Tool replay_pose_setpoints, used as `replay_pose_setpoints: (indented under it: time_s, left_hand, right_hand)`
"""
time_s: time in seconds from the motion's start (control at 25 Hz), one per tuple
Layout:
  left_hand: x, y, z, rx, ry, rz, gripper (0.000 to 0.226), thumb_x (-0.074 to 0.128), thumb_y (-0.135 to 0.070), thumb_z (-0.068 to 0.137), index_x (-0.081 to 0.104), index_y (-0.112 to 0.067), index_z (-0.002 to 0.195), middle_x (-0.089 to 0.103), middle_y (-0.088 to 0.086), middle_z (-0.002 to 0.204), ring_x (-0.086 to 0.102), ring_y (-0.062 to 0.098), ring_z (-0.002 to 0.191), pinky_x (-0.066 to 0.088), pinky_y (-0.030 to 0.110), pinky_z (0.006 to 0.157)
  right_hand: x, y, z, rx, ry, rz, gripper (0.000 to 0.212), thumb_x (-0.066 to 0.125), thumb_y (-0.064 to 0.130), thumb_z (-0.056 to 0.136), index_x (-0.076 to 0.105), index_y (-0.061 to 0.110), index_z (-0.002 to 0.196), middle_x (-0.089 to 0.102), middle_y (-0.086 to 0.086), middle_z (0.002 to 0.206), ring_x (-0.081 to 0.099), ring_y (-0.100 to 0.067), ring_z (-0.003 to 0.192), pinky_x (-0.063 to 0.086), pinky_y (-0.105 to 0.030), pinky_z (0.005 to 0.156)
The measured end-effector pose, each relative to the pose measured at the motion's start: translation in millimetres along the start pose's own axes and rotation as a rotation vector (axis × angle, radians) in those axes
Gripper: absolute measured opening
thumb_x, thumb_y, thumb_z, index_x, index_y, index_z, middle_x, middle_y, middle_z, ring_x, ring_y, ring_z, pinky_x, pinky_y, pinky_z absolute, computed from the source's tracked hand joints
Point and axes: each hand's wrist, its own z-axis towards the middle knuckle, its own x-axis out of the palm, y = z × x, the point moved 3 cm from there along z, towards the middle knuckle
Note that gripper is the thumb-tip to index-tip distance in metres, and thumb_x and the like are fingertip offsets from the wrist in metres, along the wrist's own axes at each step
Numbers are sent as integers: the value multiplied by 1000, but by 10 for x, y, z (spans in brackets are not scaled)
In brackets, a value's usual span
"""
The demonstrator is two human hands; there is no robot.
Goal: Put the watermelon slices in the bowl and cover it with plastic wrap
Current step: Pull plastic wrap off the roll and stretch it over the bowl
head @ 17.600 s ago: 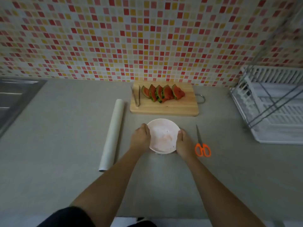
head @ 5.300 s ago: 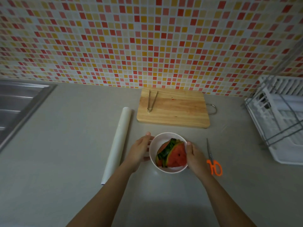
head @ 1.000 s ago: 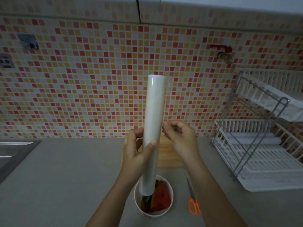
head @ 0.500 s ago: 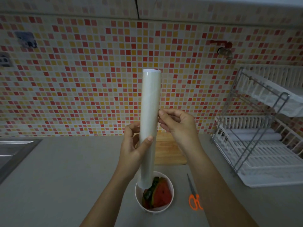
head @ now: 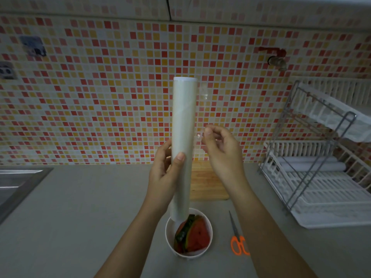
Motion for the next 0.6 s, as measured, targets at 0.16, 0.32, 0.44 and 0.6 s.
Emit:
replay_pose_setpoints:
  time_s: [0.16,0.32,0.44,0.6]
  left_hand:
    - [5,0,23,-18,22,-41,42,57,-34,88,52,-28,129,67,-12,113,66,9,100,56,22,76]
    - [-54,-36,34,-48,9,-73,35,56,-37,88,56,-34,123,68,-12,104,66,11,95,58,28,72]
    - [-115,-46,73,-75,-11,-102,38,56,-39,88,55,-35,126,66,-8,106,66,19,98,60,44,78]
    - [-65,-85,49,-29,43,-50,38,56,-38,88,56,-35,125,67,-6,110,66,14,98,58,29,75]
  right_hand:
    - [45,-69,-111,1,135,4,9,69,42,78,65,34,82,70,14,78,68,-5,76,55,-23,70]
    - [-112,-72,-27,-8,39,-98,6,62,32,86,63,30,80,69,8,72,67,-8,70,56,-28,70]
    - [-215,-76,-24,50,32,-33,9,58,36,88,61,31,82,69,11,70,67,-7,70,57,-28,71]
    - [6,-20,-159,68,175,44,11,70,41,77,67,33,84,72,17,81,70,-5,76,57,-21,69]
